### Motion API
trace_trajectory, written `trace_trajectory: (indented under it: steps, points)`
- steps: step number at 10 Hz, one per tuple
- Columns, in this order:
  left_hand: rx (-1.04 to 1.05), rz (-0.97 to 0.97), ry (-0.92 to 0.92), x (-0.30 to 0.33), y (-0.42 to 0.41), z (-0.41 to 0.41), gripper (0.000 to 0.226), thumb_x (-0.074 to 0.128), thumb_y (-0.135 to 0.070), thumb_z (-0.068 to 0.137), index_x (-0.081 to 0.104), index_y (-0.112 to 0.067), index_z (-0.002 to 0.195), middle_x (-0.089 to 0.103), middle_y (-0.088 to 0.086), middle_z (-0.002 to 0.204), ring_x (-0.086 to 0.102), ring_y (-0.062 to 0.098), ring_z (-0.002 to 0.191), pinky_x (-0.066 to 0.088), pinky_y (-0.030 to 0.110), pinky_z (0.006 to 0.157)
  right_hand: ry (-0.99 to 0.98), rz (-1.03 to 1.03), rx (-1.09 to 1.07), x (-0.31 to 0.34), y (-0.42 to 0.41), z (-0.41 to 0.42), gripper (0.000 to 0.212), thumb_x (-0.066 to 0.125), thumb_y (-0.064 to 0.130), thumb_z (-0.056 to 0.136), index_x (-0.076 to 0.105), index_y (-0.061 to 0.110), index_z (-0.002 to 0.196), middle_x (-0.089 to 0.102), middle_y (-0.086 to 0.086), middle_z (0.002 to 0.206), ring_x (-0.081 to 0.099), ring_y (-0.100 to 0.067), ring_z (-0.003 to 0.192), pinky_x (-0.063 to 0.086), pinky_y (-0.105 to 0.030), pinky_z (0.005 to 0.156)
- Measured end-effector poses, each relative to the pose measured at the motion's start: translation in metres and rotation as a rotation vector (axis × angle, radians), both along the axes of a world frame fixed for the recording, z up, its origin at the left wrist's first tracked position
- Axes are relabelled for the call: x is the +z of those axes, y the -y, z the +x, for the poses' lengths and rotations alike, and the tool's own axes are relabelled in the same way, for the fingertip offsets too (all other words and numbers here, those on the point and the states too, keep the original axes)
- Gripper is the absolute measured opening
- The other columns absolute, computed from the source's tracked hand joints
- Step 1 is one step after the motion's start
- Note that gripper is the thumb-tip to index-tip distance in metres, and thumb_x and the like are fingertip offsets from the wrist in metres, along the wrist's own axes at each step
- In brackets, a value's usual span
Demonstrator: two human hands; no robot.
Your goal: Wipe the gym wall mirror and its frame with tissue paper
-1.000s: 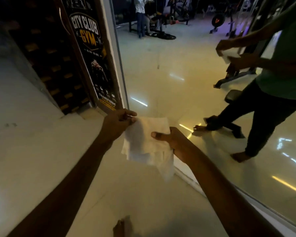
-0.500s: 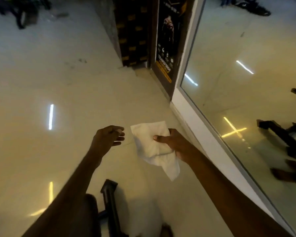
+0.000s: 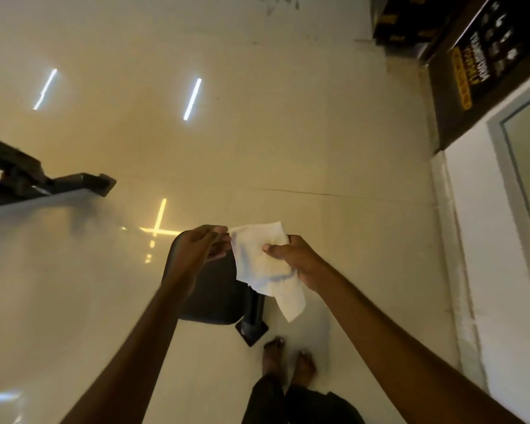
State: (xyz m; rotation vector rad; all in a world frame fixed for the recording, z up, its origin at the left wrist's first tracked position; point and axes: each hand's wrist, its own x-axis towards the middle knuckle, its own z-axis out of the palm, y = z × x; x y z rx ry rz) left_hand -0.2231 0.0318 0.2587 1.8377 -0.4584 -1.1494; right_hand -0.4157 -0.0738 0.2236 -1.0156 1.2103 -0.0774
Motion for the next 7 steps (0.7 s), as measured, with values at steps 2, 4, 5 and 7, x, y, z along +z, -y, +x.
trace_trajectory:
  steps: [2,4,5,7]
  points:
    - [0.239,0.078,0.003,-0.092,-0.069,0.04,0.017,0.063,-0.021,0.103,0.076,-0.011,0.107,0.079,0.011,0.096,0.077,0.026,0.091,0.063,0.03,0.078,-0.026,0.167,0.031,-0.104,-0.047,0.088,0.032,0.08,0.021,0.092,0.07,0.007,0.119,0.073,-0.017,0.123,0.069,-0.037,0.113,0.056,-0.056,0.1]
    - [0.398,0.13,0.018,-0.191,-0.112,0.076,0.022,0.062,-0.023,0.103,0.073,-0.007,0.114,0.078,0.009,0.099,0.077,0.025,0.09,0.06,0.025,0.074,-0.043,0.263,0.063,-0.231,-0.076,0.158,0.057,0.079,0.032,0.093,0.059,0.006,0.14,0.065,-0.015,0.137,0.062,-0.035,0.123,0.051,-0.055,0.109]
    - [0.393,0.167,0.035,-0.225,-0.123,0.083,0.025,0.062,-0.024,0.103,0.073,-0.006,0.116,0.077,0.011,0.102,0.076,0.025,0.091,0.061,0.025,0.076,-0.104,0.255,0.036,-0.271,-0.084,0.161,0.056,0.075,0.026,0.096,0.055,0.008,0.145,0.059,-0.013,0.142,0.056,-0.035,0.131,0.054,-0.047,0.101]
    - [0.294,0.226,0.058,-0.242,-0.127,0.071,0.029,0.064,-0.027,0.102,0.072,-0.006,0.12,0.076,0.012,0.106,0.075,0.027,0.096,0.062,0.037,0.088,-0.162,0.096,-0.016,-0.278,-0.092,0.137,0.029,0.068,0.03,0.101,0.063,0.013,0.123,0.067,-0.013,0.128,0.065,-0.029,0.117,0.057,-0.042,0.094]
